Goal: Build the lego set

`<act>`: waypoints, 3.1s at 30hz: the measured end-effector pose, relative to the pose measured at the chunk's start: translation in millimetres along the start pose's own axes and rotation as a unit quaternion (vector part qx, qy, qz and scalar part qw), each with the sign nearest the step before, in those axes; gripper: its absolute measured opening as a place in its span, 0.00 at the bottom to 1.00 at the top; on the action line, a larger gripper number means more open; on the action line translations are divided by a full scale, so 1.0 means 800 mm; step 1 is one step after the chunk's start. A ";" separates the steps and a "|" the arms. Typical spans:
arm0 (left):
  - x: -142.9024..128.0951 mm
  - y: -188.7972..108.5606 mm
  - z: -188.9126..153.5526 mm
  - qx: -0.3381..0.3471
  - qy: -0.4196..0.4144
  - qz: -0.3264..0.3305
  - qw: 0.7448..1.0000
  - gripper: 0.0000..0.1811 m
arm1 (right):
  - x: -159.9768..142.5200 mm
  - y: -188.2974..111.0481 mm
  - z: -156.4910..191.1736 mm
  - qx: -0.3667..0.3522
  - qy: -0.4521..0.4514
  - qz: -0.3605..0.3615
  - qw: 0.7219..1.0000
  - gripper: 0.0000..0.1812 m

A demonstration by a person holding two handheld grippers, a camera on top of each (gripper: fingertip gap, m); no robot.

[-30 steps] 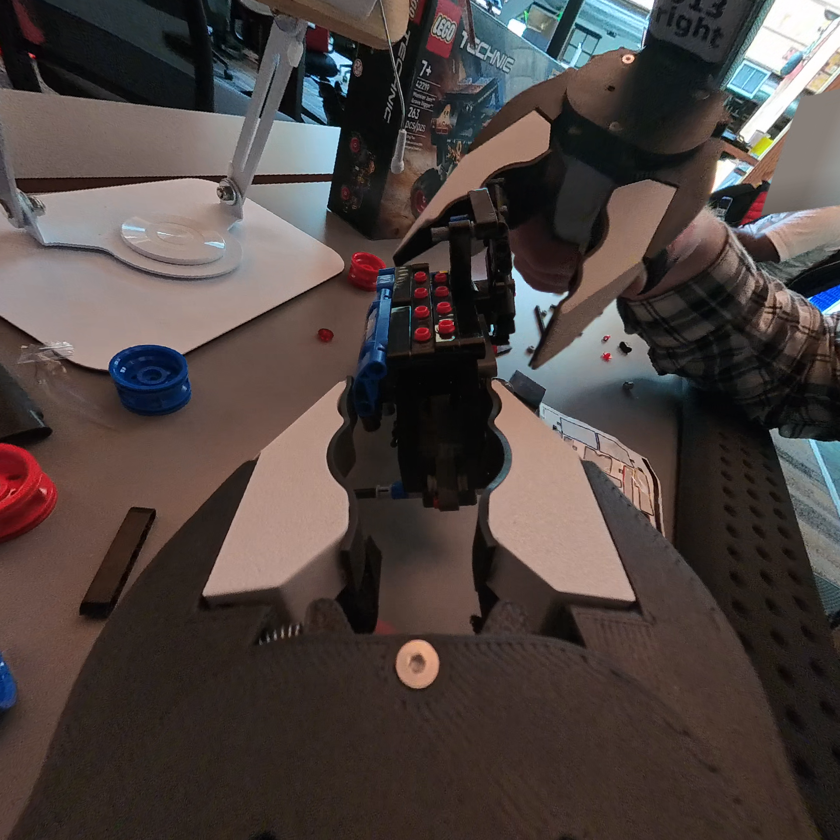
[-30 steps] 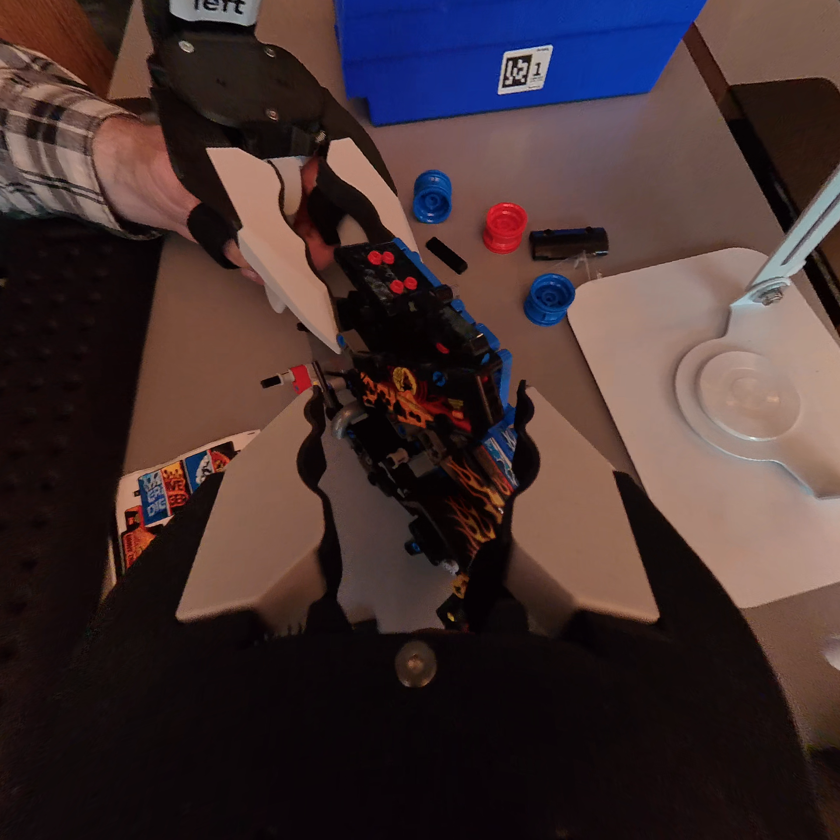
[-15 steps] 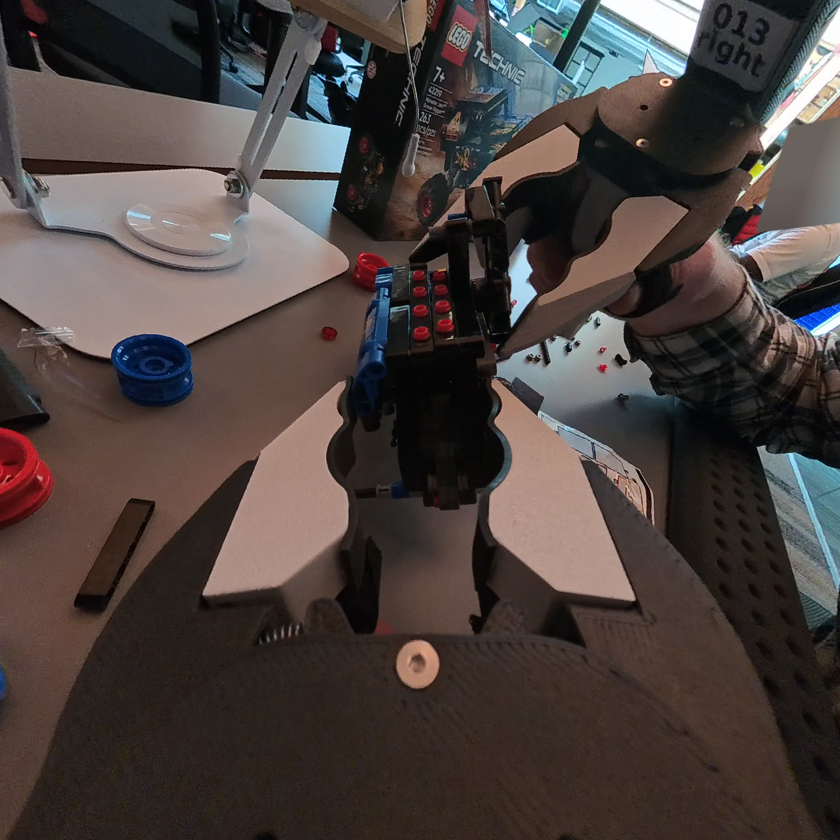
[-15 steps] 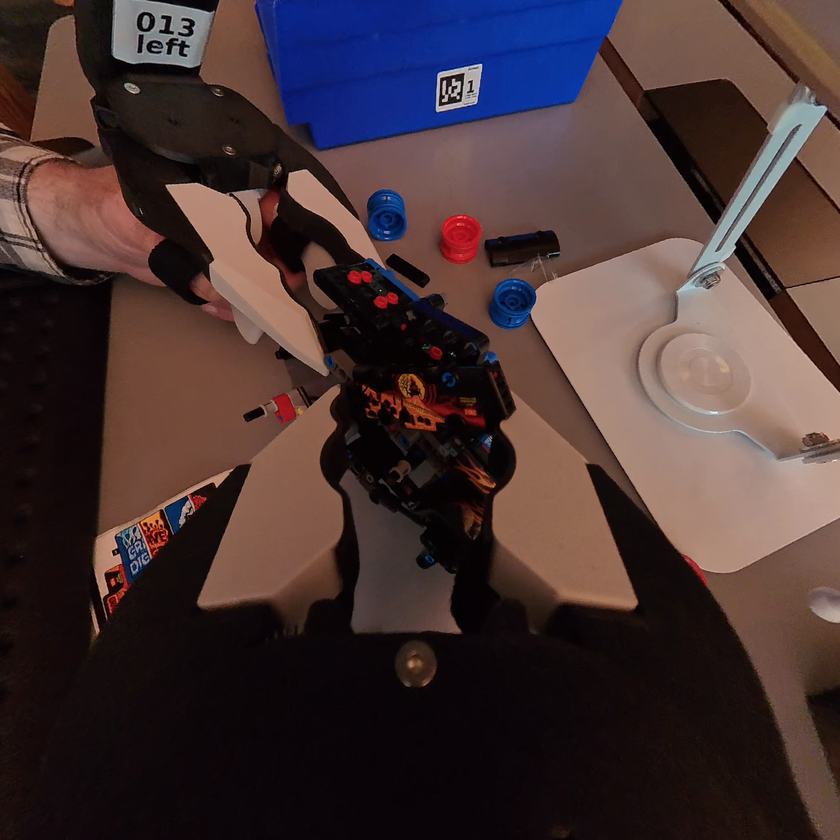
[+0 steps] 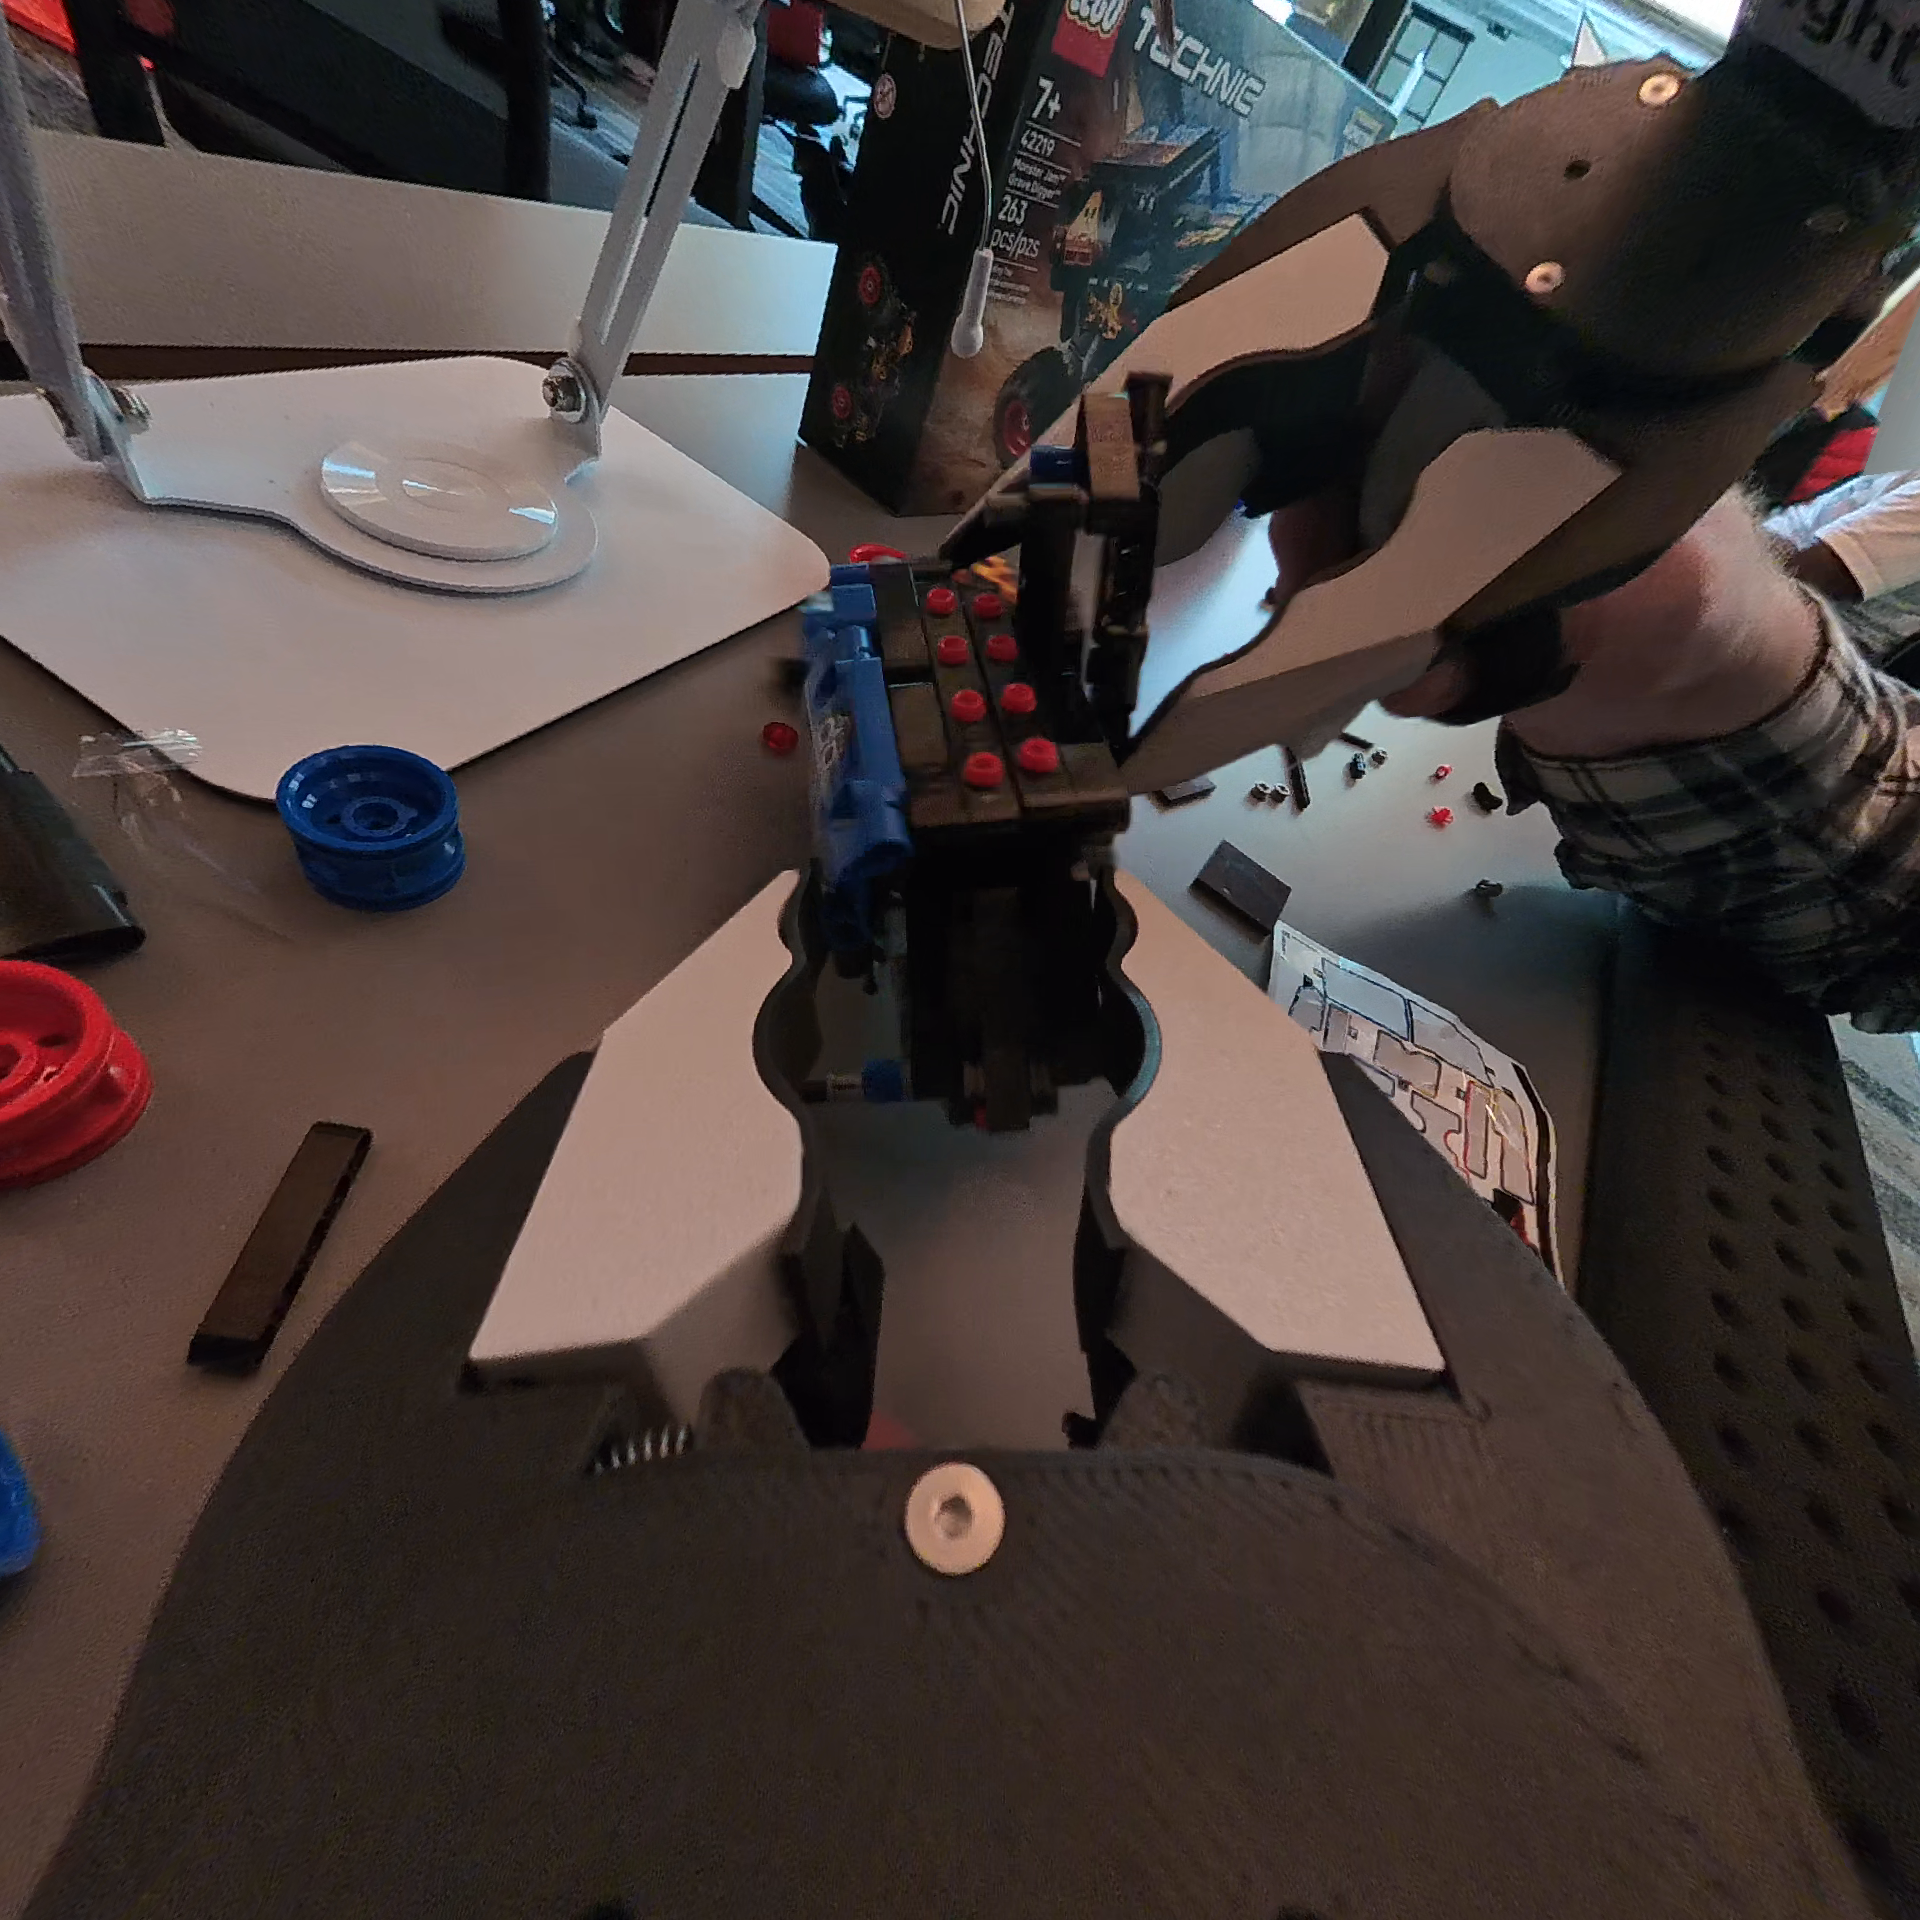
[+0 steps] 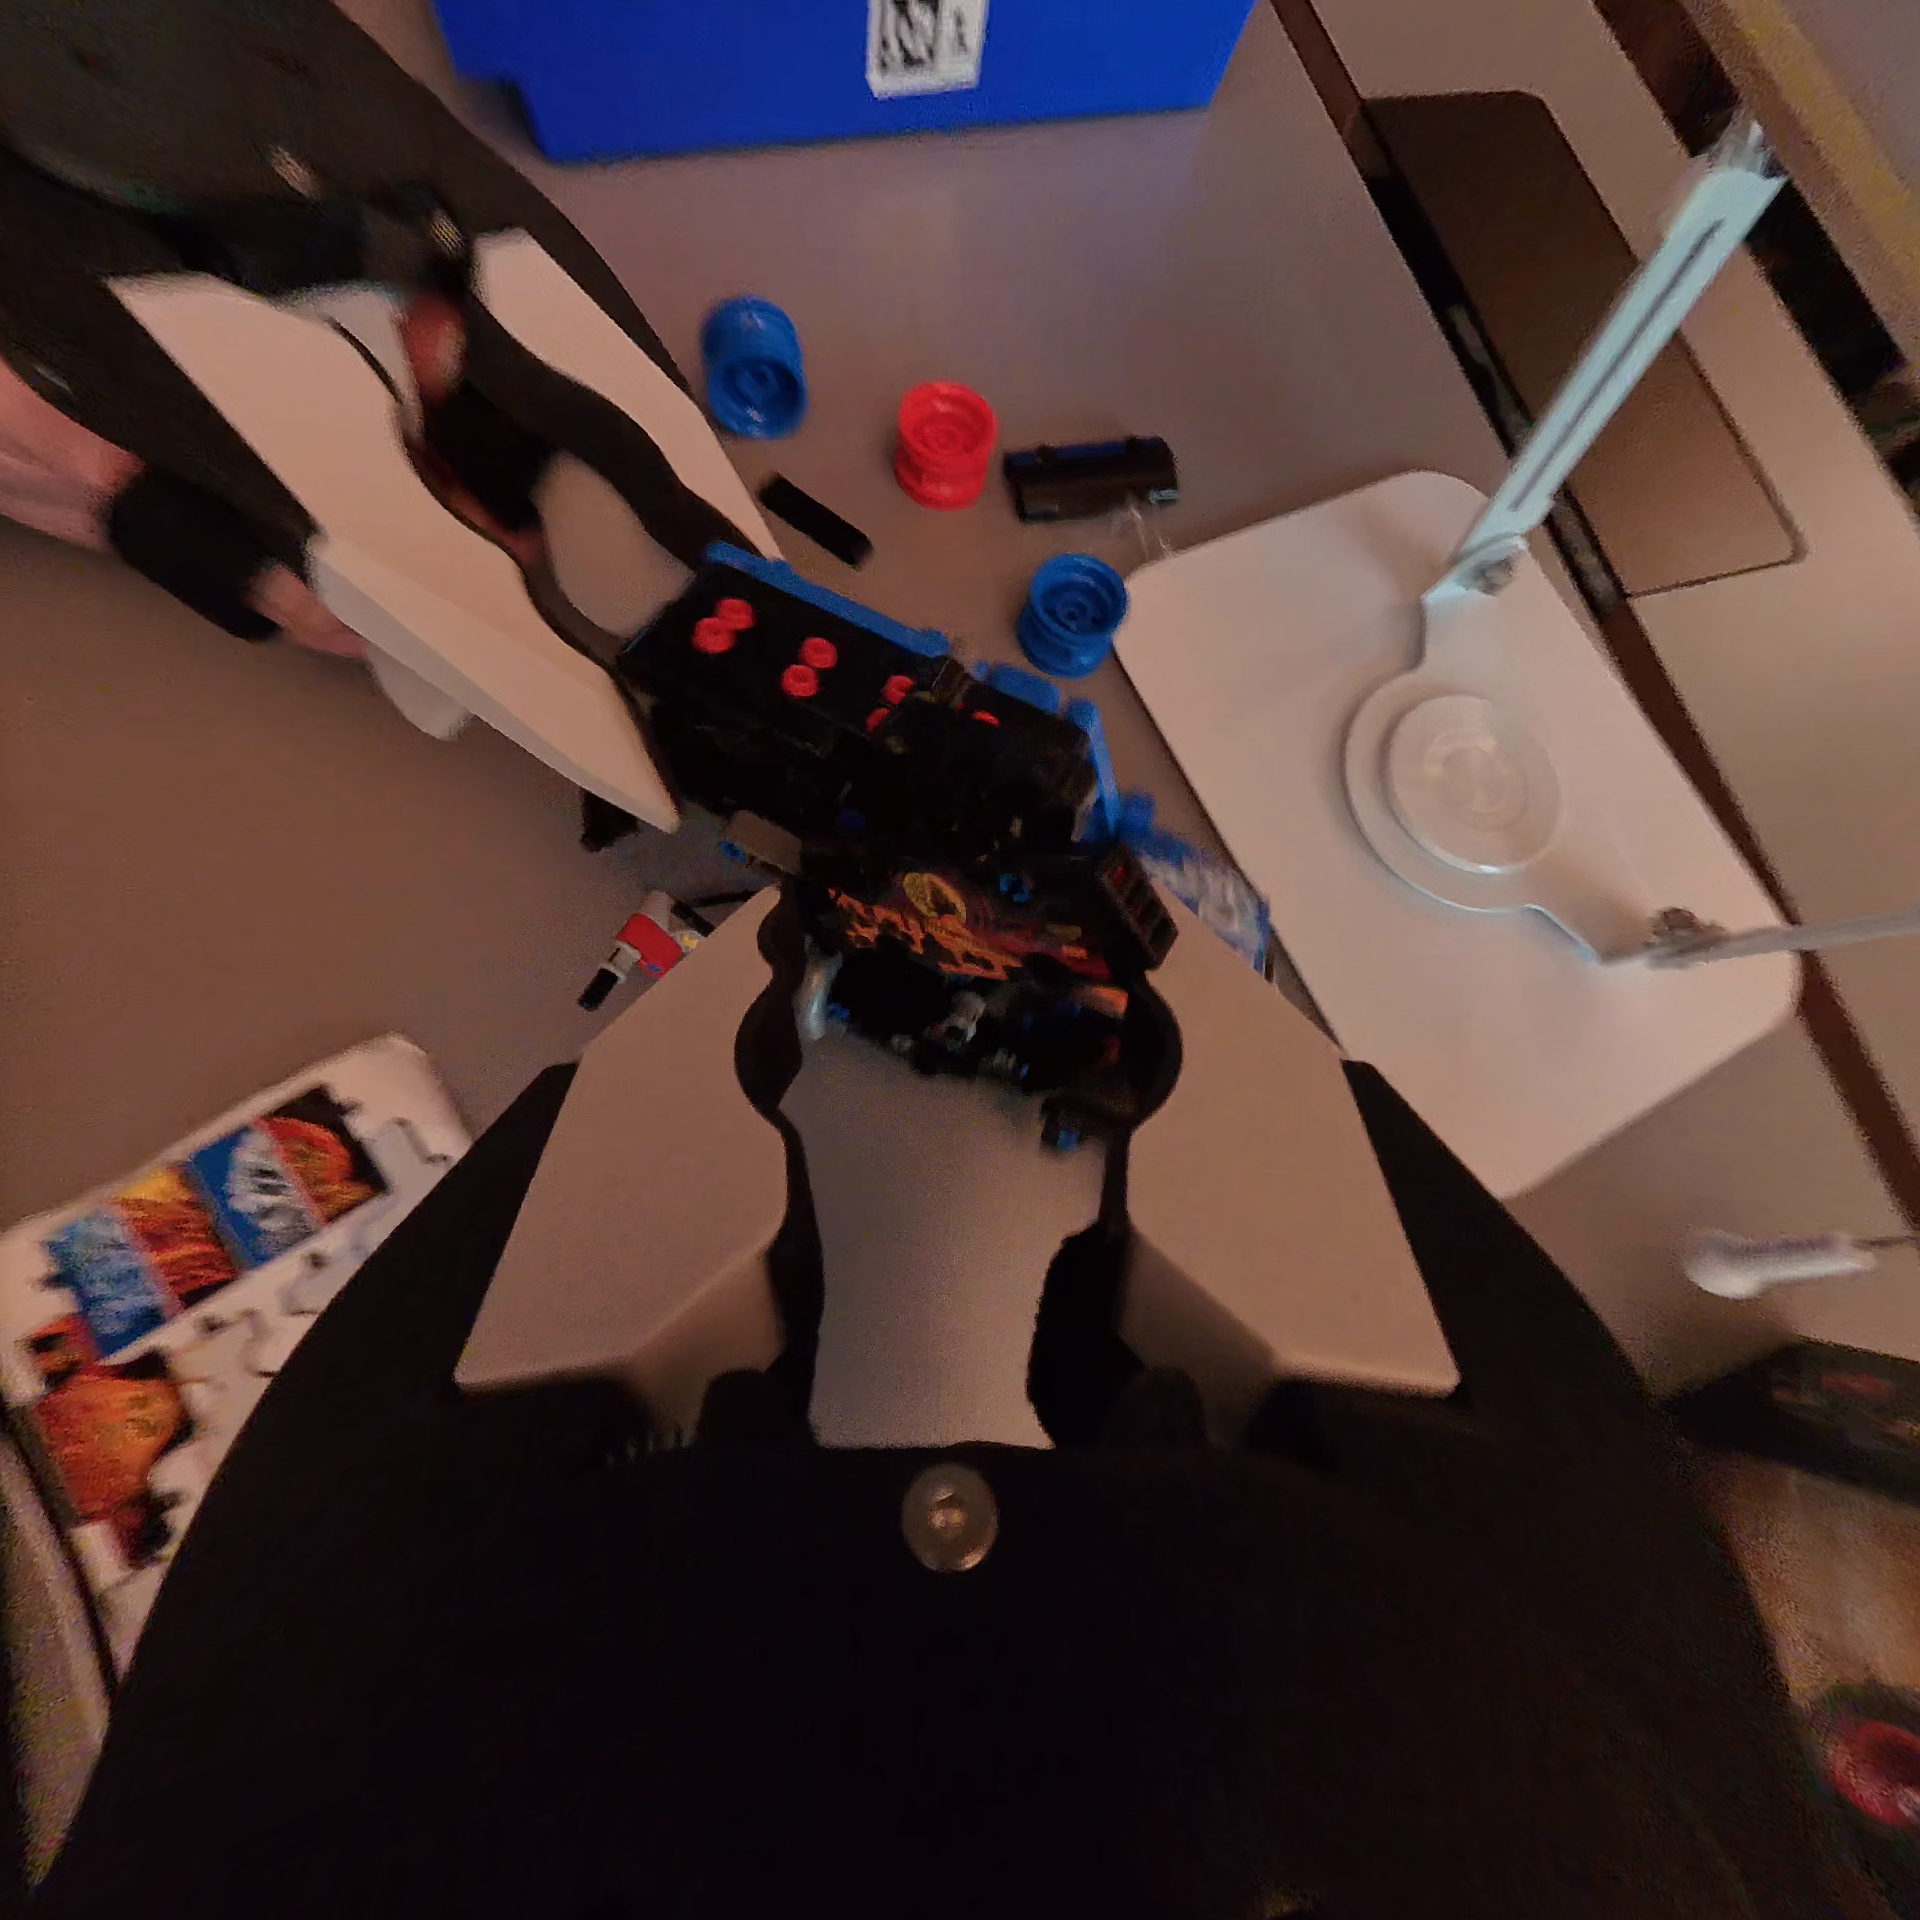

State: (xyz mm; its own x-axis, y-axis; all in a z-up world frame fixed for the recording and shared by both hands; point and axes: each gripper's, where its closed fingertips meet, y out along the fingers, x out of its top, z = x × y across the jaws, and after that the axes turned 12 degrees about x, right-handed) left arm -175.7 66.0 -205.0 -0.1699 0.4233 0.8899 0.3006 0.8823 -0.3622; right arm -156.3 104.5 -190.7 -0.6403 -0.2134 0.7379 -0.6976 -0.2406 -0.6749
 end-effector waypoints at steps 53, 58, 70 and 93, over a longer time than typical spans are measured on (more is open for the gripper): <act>-0.016 0.015 -0.008 0.030 0.166 0.020 0.986 0.29 | -0.047 -0.034 0.011 0.240 -0.011 -0.020 0.970 0.07; -0.016 0.015 -0.008 0.028 0.167 0.021 0.985 0.29 | -0.053 -0.031 0.009 0.244 -0.013 -0.016 0.970 0.07; -0.016 0.014 -0.008 0.018 0.160 0.024 0.987 0.29 | -0.042 -0.041 0.005 0.214 -0.044 -0.026 0.975 0.08; -0.017 0.016 -0.013 0.006 0.169 0.025 0.985 0.29 | -0.062 -0.043 0.012 0.174 -0.092 0.117 0.973 0.05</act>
State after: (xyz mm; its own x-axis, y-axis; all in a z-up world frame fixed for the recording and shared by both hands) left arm -159.9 69.2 -219.1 0.1687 0.3754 0.9114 0.2897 0.8649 -0.4099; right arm -97.7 114.4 -204.3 -0.6779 -0.4584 0.5748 -0.3683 -0.4649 -0.8051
